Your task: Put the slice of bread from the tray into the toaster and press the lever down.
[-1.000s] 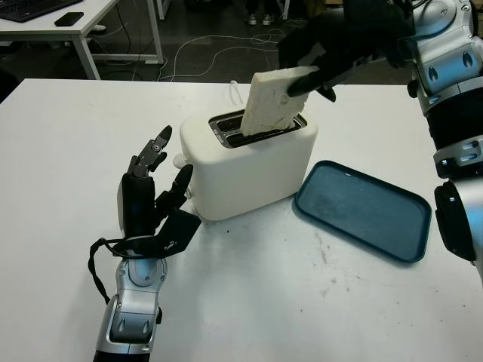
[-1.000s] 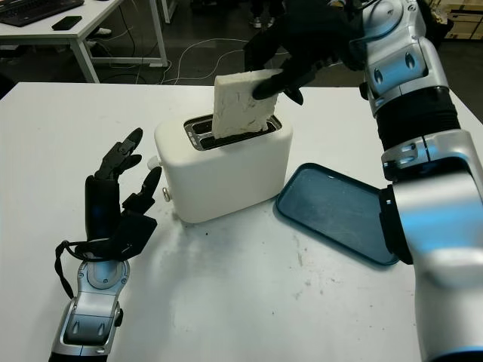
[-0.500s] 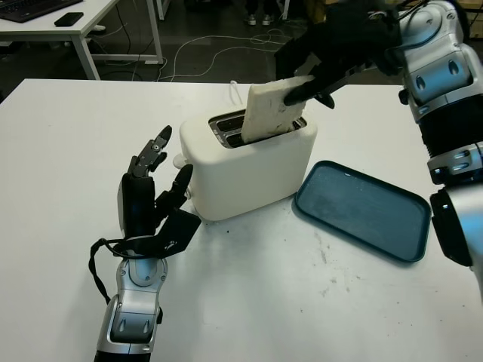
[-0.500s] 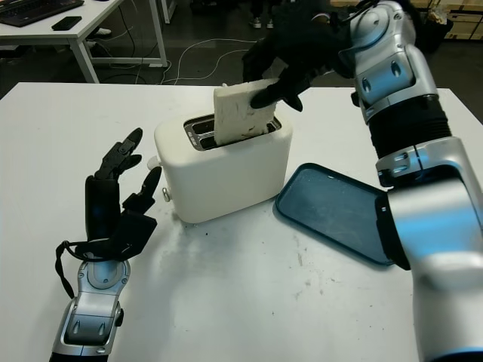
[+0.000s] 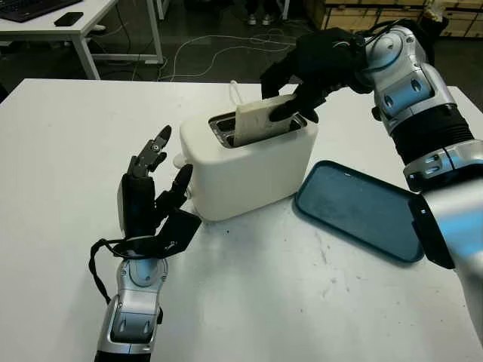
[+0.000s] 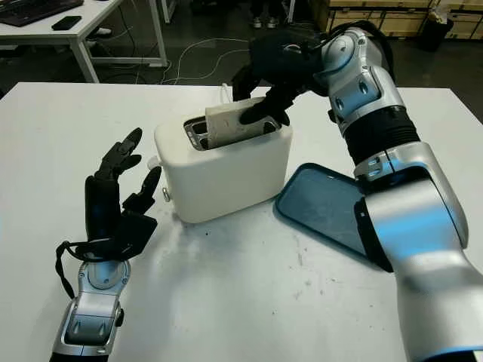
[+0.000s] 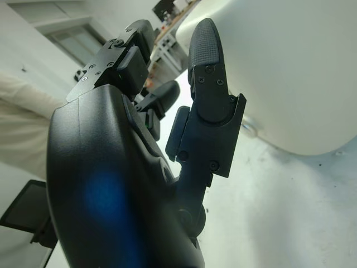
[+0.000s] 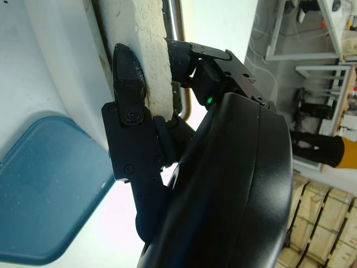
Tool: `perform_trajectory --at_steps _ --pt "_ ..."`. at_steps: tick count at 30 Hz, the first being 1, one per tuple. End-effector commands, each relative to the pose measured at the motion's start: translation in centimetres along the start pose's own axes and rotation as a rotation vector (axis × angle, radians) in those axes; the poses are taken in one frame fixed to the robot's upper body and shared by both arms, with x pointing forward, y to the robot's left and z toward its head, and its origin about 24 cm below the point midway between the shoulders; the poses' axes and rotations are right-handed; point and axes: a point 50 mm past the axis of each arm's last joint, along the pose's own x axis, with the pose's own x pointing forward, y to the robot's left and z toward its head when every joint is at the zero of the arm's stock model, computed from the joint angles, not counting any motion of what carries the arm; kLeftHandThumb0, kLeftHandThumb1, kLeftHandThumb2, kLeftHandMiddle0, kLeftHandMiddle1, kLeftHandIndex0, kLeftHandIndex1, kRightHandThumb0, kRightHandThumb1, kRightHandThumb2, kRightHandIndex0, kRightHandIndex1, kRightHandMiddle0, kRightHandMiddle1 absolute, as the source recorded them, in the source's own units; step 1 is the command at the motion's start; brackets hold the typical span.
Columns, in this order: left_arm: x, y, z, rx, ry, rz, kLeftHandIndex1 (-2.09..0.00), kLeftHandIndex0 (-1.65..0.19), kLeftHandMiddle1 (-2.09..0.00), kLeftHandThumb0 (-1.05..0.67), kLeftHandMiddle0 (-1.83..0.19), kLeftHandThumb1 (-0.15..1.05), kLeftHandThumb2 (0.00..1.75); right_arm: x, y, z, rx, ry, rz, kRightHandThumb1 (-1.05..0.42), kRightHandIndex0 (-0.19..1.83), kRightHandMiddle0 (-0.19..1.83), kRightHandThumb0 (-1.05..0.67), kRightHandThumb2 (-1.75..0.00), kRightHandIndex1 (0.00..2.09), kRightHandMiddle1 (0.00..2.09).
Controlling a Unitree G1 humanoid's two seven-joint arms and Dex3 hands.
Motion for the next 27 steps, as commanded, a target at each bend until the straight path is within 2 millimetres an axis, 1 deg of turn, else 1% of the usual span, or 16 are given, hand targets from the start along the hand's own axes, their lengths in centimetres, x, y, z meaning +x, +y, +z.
perform_trajectory --at_steps 1,3,4,6,7,8,9,10,11,13,15,17,23,27 --pt "0.0 0.1 0.1 0.0 -0.009 0.011 -0.02 -0.49 -0.98 -0.55 -0.17 0.92 0.44 0.2 0.3 0.0 -0.046 0.0 0.011 -0.92 1.06 0.86 -0.47 -0.32 1.75 1.75" --pt "0.0 0.1 0.1 -0.004 -0.006 0.012 -0.02 -0.5 -0.98 -0.55 -0.18 0.92 0.43 0.1 0.4 0.2 -0.103 -0.009 -0.002 -0.92 1.02 0.78 -0.51 -0.29 1.75 1.75" --pt "-0.1 0.1 0.1 -0.003 -0.007 0.011 -0.02 -0.5 -0.98 -0.54 -0.18 0.92 0.43 -0.1 0.4 0.3 -0.14 -0.015 -0.005 -0.92 0.85 0.71 -0.57 -0.23 1.71 1.47" --pt "-0.1 0.1 0.1 -0.007 -0.006 0.01 -0.02 -0.5 -0.97 -0.54 -0.18 0.92 0.43 -0.4 0.3 0.5 -0.196 -0.018 -0.008 -0.92 0.68 0.71 -0.63 -0.17 1.62 1.1" --pt "-0.1 0.1 0.1 -0.007 -0.005 0.01 -0.02 -0.49 -0.97 -0.54 -0.18 0.92 0.43 -0.6 0.3 0.6 -0.231 -0.023 -0.013 -0.92 0.58 0.71 -0.66 -0.15 1.53 0.88" --pt "-0.1 0.1 0.1 -0.008 -0.003 0.01 -0.02 -0.49 -0.97 -0.54 -0.18 0.92 0.43 -0.8 0.3 0.7 -0.259 -0.03 -0.018 -0.92 0.5 0.73 -0.68 -0.12 1.24 0.55" --pt "-0.1 0.1 0.1 -0.009 -0.002 0.011 -0.02 -0.49 -0.97 -0.55 -0.18 0.92 0.43 -0.9 0.3 0.8 -0.285 -0.037 -0.021 -0.92 0.45 0.74 -0.68 -0.1 1.01 0.35" --pt "-0.1 0.1 0.1 -0.009 -0.002 0.012 -0.02 -0.5 -0.97 -0.55 -0.18 0.92 0.43 -1.1 0.3 0.9 -0.311 -0.045 -0.029 -0.92 0.38 0.71 -0.67 -0.08 0.8 0.18" --pt "-0.1 0.1 0.1 -0.008 -0.002 0.014 -0.02 -0.5 -0.97 -0.55 -0.18 0.92 0.43 -1.2 0.2 0.9 -0.327 -0.051 -0.037 -0.92 0.32 0.69 -0.67 -0.07 0.72 0.11" --pt "-0.1 0.0 0.1 -0.003 -0.003 0.015 -0.02 -0.5 -0.97 -0.56 -0.19 0.92 0.43 -1.3 0.3 0.9 -0.364 -0.063 -0.061 -0.91 0.24 0.65 -0.66 -0.05 0.65 0.04" --pt "-0.1 0.1 0.1 0.004 -0.007 0.015 -0.02 -0.5 -0.96 -0.55 -0.19 0.92 0.43 -1.4 0.3 0.8 -0.399 -0.077 -0.081 -0.9 0.15 0.61 -0.66 -0.01 0.75 0.01" --pt "-0.1 0.1 0.1 0.005 -0.009 0.014 -0.03 -0.51 -0.96 -0.54 -0.2 0.92 0.44 -1.5 0.3 0.8 -0.407 -0.087 -0.089 -0.88 0.09 0.57 -0.66 0.0 0.77 0.0" --pt "-0.1 0.1 0.1 0.0 0.0 0.008 -0.02 -0.51 -0.96 -0.55 -0.2 0.92 0.43 -1.8 0.2 0.8 -0.421 -0.103 -0.121 -0.84 0.02 0.51 -0.63 0.0 0.79 0.0" --pt "-0.1 0.1 0.1 -0.002 0.001 0.01 -0.02 -0.51 -0.95 -0.55 -0.2 0.92 0.43 -2.2 0.1 0.7 -0.467 -0.113 -0.177 -0.84 0.04 0.53 -0.61 0.0 0.77 0.01"
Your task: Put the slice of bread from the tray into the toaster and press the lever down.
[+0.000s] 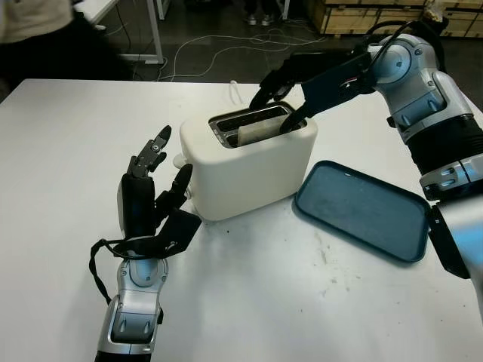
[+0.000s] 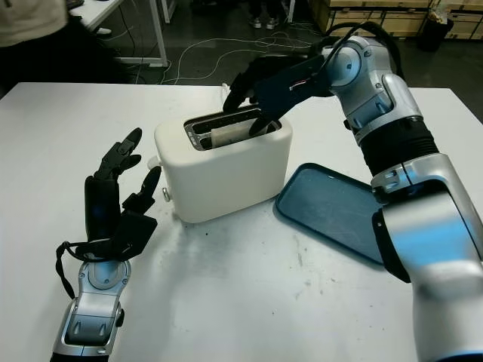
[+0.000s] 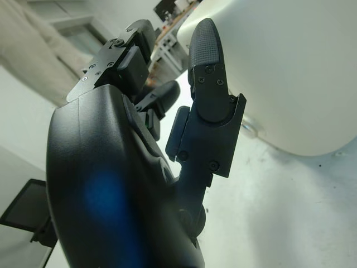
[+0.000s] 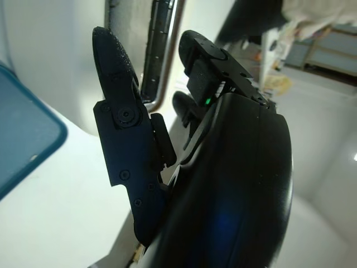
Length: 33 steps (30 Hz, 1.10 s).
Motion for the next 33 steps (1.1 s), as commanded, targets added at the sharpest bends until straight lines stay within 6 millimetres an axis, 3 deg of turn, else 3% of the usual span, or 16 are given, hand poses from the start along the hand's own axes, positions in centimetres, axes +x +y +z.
perform_trajectory --at_steps 1,5,10,13,18,25,29,33 --pt "-0.1 0.1 0.1 -0.003 0.0 0.005 -0.02 -0.5 -0.95 -0.55 -0.2 0.92 0.43 -0.4 0.0 -0.2 -0.045 0.0 -0.045 -0.84 0.07 0.54 -0.61 0.0 0.75 0.01" --pt "-0.1 0.1 0.1 0.008 -0.009 0.005 -0.02 -0.51 -0.95 -0.55 -0.21 0.92 0.43 -0.9 0.1 -0.4 -0.076 -0.042 -0.188 -0.86 0.26 0.61 -0.59 0.0 0.61 0.02" --pt "0.0 0.2 0.1 0.005 -0.014 0.005 -0.02 -0.51 -0.95 -0.54 -0.2 0.92 0.43 -2.4 0.7 -1.0 -0.223 -0.093 -0.545 -0.87 0.43 0.71 -0.58 0.0 0.62 0.06" --pt "0.0 0.3 0.1 0.014 -0.018 0.007 -0.02 -0.51 -0.95 -0.54 -0.2 0.92 0.43 -3.5 2.1 -2.1 -0.248 -0.127 -0.735 -0.84 0.55 0.78 -0.52 0.0 0.57 0.06" --pt "0.4 0.9 0.2 0.042 -0.039 0.001 -0.03 -0.52 -0.96 -0.53 -0.21 0.92 0.4 -5.3 7.3 -4.1 -0.042 -0.137 -0.868 -0.79 0.78 0.85 -0.4 0.0 0.27 0.02" --pt "1.0 1.9 0.6 0.088 -0.093 -0.001 -0.04 -0.53 -0.96 -0.53 -0.22 0.92 0.35 -8.2 14.8 -5.4 0.308 -0.078 -0.968 -0.79 0.86 0.86 -0.32 0.0 0.16 0.01" --pt "1.2 2.8 1.1 0.134 -0.122 -0.008 -0.05 -0.55 -0.97 -0.52 -0.23 0.92 0.31 -9.5 17.7 -5.5 0.471 0.003 -1.019 -0.77 0.92 0.88 -0.32 0.0 0.12 0.01" --pt "1.8 4.0 1.5 0.222 -0.192 -0.016 -0.08 -0.61 -0.96 -0.45 -0.31 0.92 0.19 -10.3 19.3 -5.4 0.541 0.073 -1.055 -0.78 0.94 0.88 -0.32 -0.01 0.11 0.01"
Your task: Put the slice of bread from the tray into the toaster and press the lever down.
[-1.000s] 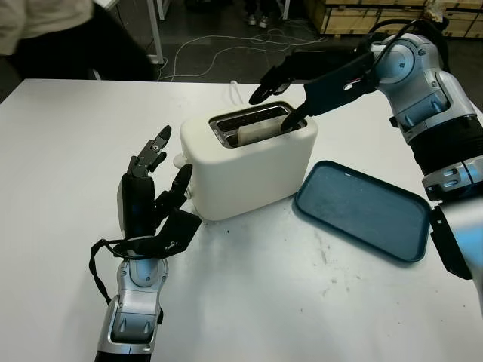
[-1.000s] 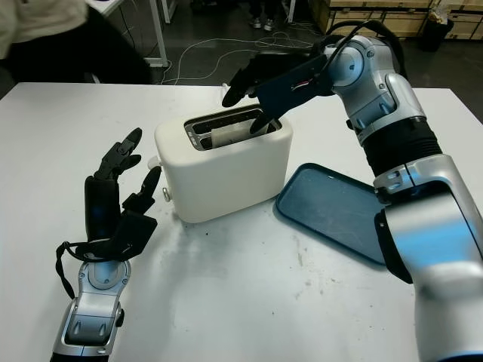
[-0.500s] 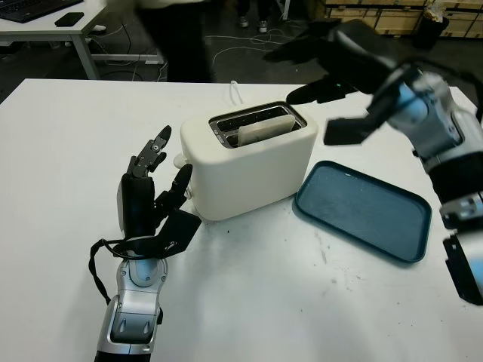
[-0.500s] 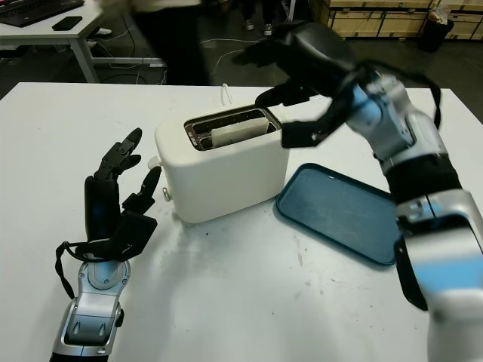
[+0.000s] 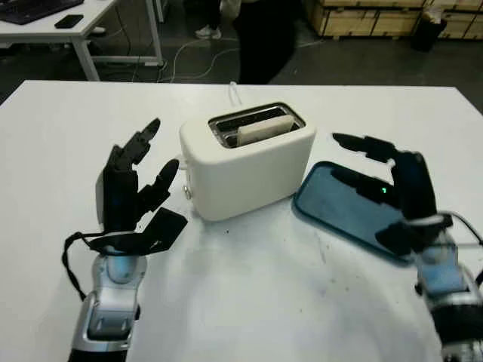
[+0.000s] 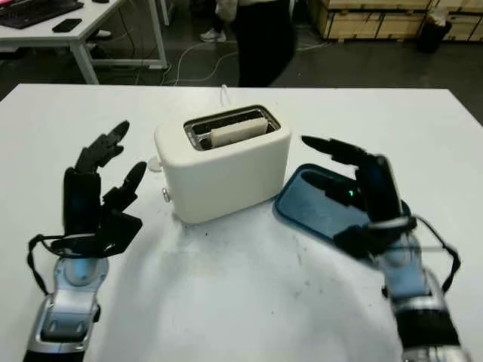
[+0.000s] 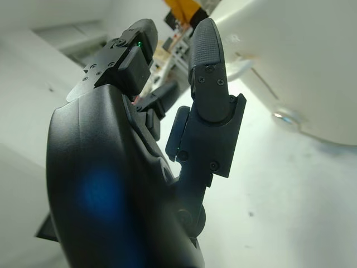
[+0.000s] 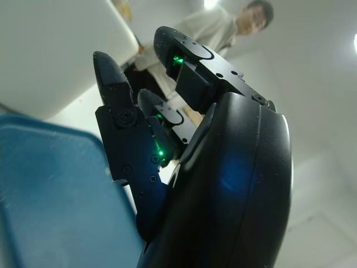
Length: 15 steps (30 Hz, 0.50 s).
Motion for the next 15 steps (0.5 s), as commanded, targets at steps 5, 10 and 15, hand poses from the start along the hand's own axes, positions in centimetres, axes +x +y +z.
perform_trajectory --at_steps 5,10,15 --pt "1.8 2.9 0.9 0.128 -0.21 0.021 -0.15 -0.75 -0.98 -0.26 -0.45 0.83 0.04 -0.7 0.0 -0.4 0.038 0.084 -0.049 -0.79 0.96 0.88 -0.28 0.0 0.08 0.01" --pt "2.9 4.6 1.1 0.259 -0.324 -0.051 -0.23 -0.9 -0.89 -0.02 -0.65 0.71 0.01 -0.6 0.2 -0.4 0.051 0.099 -0.055 -0.8 0.97 0.89 -0.28 0.0 0.06 0.01" --pt "3.7 6.2 1.3 0.383 -0.417 -0.15 -0.25 -1.04 -0.79 0.01 -0.87 0.6 0.01 -0.5 0.4 -0.4 0.06 0.094 -0.056 -0.8 0.98 0.9 -0.3 0.0 0.05 0.01"
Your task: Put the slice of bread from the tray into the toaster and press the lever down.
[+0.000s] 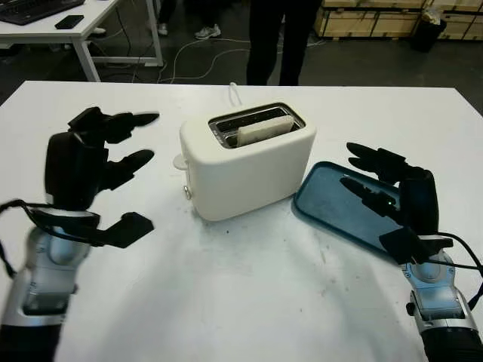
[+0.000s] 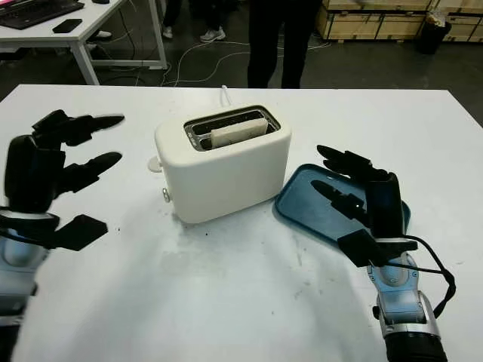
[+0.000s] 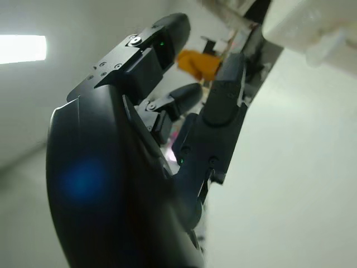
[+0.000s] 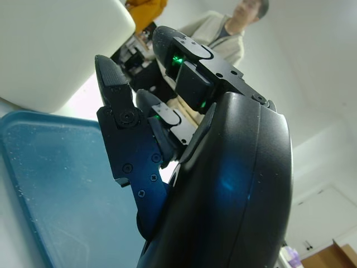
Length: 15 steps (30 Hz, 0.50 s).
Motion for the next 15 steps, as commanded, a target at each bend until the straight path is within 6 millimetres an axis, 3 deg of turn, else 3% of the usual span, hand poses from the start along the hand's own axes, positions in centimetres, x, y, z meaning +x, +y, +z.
perform_trajectory --at_steps 1,5,15 --pt "0.5 0.8 -0.1 0.065 -0.045 -0.017 -0.23 -1.08 -0.74 -0.06 -0.92 0.58 0.01 0.0 -0.1 0.0 0.009 0.006 -0.011 -0.8 0.98 0.9 -0.3 0.0 0.04 0.01" --pt "1.0 1.4 0.0 0.199 -0.161 -0.067 -0.17 -1.21 -0.57 -0.29 -1.12 0.57 0.0 0.1 -0.3 0.0 -0.003 -0.004 -0.02 -0.79 0.99 0.9 -0.3 0.0 0.04 0.01" --pt "1.8 0.0 0.0 0.302 -0.29 -0.19 -0.1 -1.3 -0.45 -0.43 -1.26 0.61 0.01 0.4 -0.8 0.3 -0.029 -0.021 -0.022 -0.79 1.01 0.92 -0.35 0.0 0.03 0.01"
